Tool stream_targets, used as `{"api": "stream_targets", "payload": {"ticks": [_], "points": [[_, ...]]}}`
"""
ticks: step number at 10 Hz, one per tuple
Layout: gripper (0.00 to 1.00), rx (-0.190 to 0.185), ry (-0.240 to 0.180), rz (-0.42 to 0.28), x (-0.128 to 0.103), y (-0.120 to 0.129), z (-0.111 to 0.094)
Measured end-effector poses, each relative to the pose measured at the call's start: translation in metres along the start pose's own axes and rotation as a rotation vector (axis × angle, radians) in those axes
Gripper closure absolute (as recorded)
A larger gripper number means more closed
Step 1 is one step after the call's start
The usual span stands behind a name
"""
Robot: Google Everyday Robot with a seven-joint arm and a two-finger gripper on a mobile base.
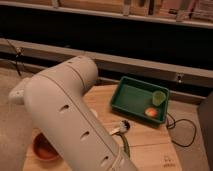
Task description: Wipe red bowl with eraser
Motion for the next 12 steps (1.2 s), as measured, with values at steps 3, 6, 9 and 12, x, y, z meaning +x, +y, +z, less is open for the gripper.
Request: {"api": "stream_targets", "payload": {"ticks": [3,6,9,12], "points": [[1.00,-0.017,0.025,-0.016,0.009,-0.011,-0.004],[1.00,0.086,-0.005,-0.038,-0.009,-0.014,-0.028],[1.00,0.160,-0.052,-0.042,-0.032,0.001,-0.036],[1.00,0.182,-0.080,-0.062,-0.054,0.005,-0.037]]}}
